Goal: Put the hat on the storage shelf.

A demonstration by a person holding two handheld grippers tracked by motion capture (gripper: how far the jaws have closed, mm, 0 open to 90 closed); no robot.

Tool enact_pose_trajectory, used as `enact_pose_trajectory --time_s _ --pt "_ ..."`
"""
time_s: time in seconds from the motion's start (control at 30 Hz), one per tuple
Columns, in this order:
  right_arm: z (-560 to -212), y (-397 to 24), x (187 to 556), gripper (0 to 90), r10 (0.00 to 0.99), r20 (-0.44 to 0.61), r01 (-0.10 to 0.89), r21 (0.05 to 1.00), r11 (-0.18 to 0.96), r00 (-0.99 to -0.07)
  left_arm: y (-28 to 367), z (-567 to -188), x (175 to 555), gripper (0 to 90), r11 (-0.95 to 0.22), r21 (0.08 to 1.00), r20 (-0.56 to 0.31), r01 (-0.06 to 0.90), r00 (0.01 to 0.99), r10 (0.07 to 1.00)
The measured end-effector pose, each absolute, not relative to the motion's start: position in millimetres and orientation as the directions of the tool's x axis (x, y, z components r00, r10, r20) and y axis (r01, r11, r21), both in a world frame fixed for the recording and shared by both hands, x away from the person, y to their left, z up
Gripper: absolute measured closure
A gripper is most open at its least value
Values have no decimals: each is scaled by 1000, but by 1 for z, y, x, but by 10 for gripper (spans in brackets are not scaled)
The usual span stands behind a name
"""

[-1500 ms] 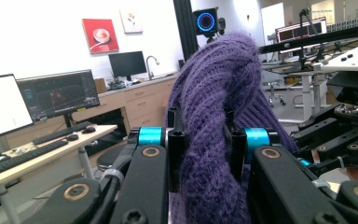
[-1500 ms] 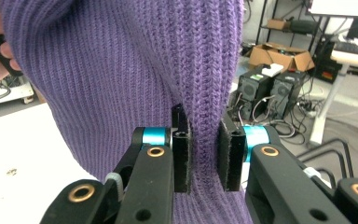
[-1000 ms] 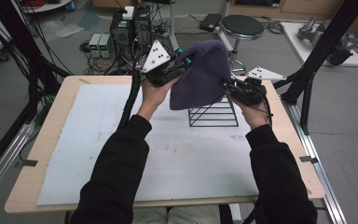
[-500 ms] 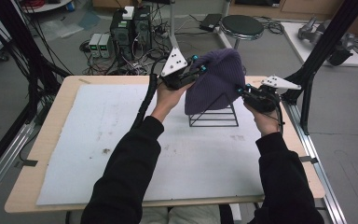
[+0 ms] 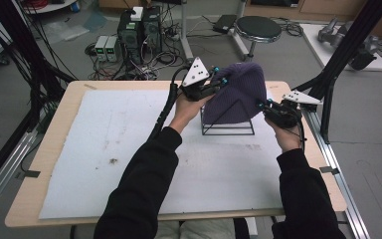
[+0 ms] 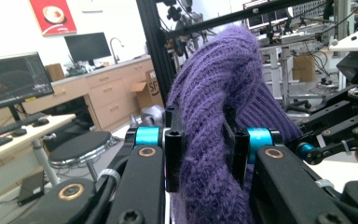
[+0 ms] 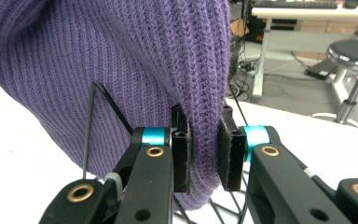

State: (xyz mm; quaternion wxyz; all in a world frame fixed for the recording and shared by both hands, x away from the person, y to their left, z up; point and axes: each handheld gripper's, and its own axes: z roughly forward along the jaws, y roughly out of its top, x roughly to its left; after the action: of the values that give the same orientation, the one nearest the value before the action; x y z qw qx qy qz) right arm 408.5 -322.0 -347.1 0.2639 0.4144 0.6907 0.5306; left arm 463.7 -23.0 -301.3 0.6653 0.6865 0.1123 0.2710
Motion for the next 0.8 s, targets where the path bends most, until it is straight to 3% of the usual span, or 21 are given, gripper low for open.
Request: enact_pose_trajectory --time_s 0.8 --pt "-375 -323 408 779 861 125 397 913 95 -493 -30 -323 461 733 -94 986 163 -134 852 498"
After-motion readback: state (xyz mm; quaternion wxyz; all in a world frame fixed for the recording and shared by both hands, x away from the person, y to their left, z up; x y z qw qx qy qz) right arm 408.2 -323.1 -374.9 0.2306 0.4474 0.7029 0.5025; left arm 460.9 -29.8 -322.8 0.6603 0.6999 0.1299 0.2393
